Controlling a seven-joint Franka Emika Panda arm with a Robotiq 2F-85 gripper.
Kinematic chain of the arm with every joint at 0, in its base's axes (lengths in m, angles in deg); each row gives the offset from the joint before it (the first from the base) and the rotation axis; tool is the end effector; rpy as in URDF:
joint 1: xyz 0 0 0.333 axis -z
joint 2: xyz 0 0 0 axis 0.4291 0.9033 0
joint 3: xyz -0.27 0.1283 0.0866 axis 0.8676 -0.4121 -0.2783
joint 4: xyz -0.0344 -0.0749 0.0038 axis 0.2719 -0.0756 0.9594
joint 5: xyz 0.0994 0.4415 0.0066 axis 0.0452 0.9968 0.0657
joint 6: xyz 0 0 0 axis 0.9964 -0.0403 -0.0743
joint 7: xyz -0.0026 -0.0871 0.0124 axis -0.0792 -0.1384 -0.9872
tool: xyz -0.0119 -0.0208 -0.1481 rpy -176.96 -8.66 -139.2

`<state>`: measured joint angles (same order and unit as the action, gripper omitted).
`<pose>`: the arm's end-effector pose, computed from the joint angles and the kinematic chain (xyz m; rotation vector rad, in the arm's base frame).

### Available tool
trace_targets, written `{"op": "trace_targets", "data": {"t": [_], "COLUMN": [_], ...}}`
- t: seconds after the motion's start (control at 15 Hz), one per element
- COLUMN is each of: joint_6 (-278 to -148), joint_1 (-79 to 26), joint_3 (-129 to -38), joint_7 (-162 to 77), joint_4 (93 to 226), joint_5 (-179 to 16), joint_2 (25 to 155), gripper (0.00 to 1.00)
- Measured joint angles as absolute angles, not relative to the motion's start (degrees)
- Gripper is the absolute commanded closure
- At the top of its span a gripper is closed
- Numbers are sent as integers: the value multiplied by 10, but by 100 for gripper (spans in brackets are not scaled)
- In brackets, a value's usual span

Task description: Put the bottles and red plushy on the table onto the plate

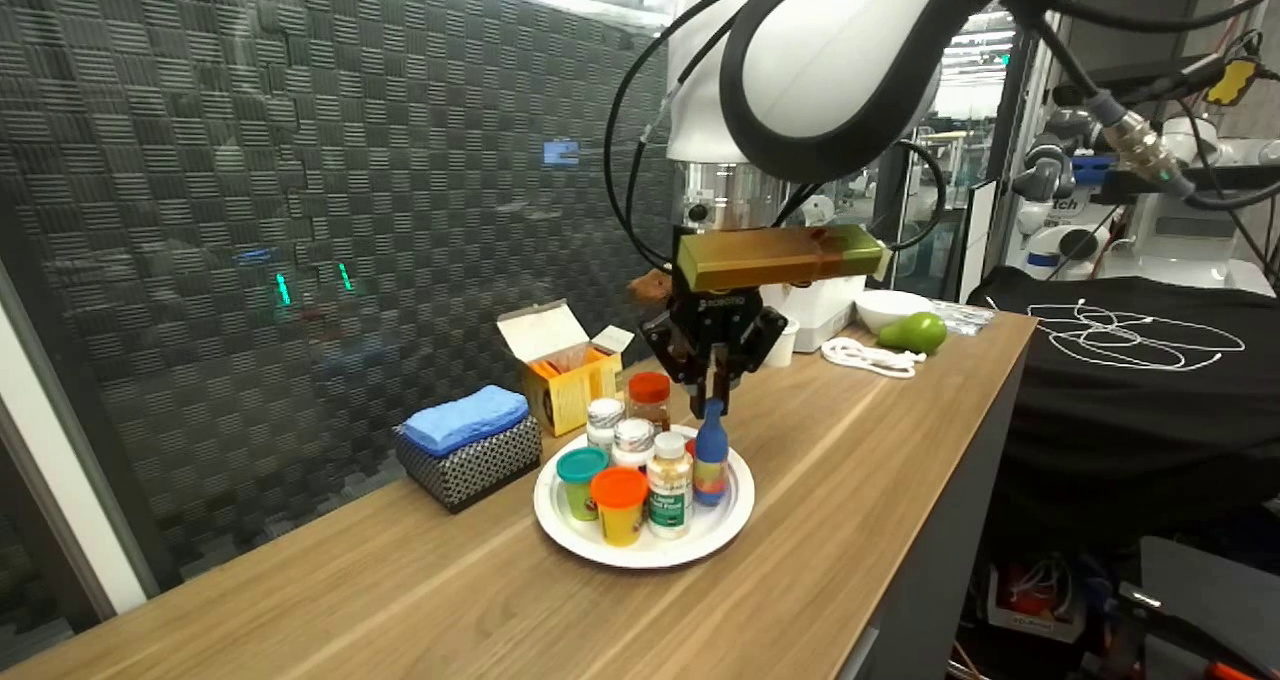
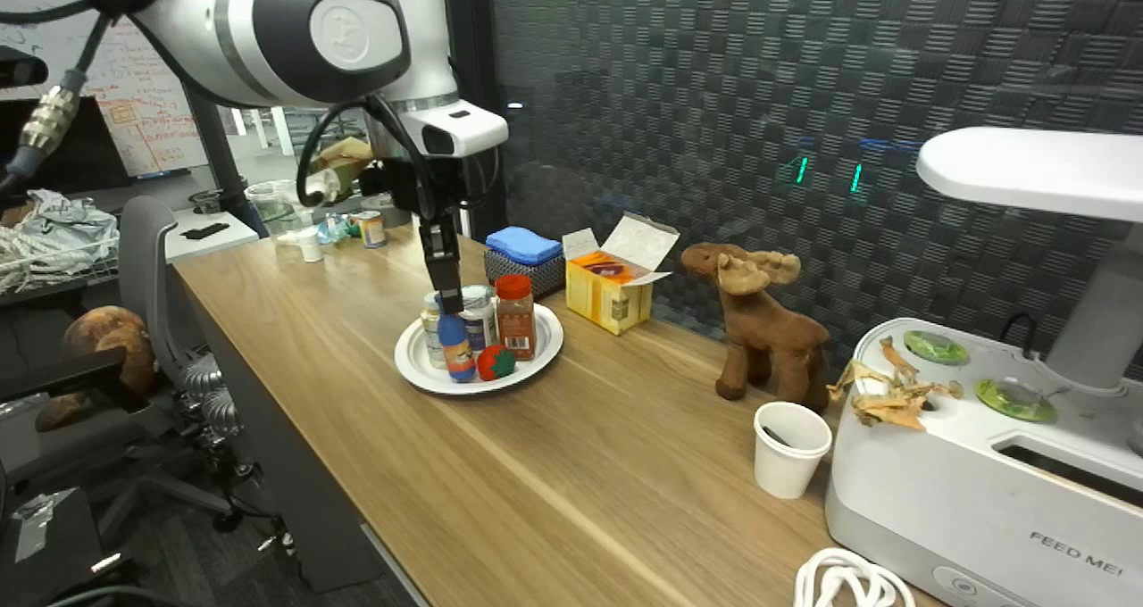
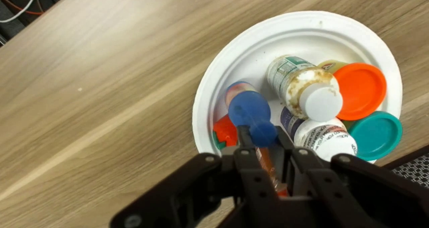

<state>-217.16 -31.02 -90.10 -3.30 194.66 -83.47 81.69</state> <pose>0.5865 0.0850 0.2268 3.0017 -0.8442 0.1262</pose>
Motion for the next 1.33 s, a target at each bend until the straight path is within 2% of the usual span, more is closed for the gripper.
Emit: {"op": "trace_targets", "data": {"t": [0.4, 0.47, 0.53, 1.0, 1.07, 1.33], "joint_6": [-2177, -2177, -2177, -2178, -2178, -2172], "joint_1": [-319, -319, -320, -326, -326, -326], "joint_3": [-901, -901, -901, -901, -900, -899], "joint_7": [-33, -33, -33, -33, -32, -18], "joint_4": [1919, 1917, 1915, 1917, 1919, 1944], "joint_5": [-834, -834, -834, -835, -836, -856], "joint_2": [850, 852, 853, 851, 846, 803], "gripper": [85, 56, 55, 3, 0, 0]}}
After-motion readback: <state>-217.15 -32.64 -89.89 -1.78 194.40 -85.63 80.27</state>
